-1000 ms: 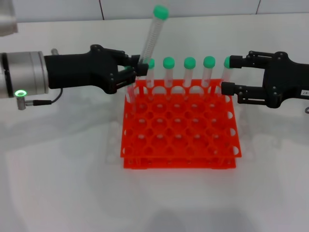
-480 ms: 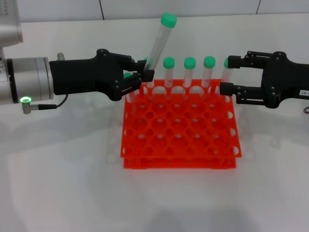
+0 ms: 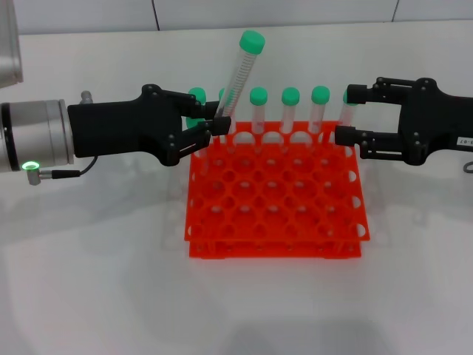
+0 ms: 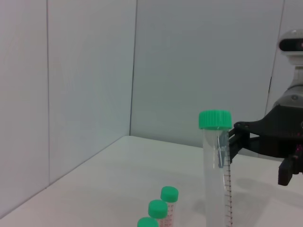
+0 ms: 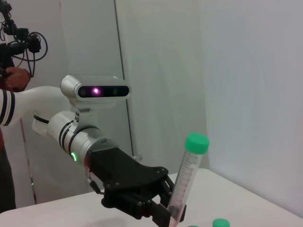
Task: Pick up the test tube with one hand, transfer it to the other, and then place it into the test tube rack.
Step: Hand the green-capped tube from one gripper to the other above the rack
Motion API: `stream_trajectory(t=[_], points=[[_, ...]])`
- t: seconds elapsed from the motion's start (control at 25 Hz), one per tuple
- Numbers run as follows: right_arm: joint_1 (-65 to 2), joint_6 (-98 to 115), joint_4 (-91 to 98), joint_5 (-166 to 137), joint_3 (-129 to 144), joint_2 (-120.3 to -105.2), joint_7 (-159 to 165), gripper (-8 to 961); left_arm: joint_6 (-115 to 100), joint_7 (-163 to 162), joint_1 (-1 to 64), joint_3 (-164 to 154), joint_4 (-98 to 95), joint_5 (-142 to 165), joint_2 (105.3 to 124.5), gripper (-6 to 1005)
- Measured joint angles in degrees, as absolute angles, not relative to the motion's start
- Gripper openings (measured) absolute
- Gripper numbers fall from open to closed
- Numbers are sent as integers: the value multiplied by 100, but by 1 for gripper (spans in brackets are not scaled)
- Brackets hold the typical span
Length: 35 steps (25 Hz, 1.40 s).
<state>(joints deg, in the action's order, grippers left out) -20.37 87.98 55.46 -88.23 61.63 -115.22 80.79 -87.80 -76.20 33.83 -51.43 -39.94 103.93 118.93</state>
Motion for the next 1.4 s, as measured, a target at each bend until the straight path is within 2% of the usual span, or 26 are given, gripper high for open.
stream_trajectory(t=[1.4], points=[[-2318, 8725, 5489, -8668, 6401, -11539, 8068, 675, -8707, -7719, 3453, -5177, -3903, 10658, 11885, 195]])
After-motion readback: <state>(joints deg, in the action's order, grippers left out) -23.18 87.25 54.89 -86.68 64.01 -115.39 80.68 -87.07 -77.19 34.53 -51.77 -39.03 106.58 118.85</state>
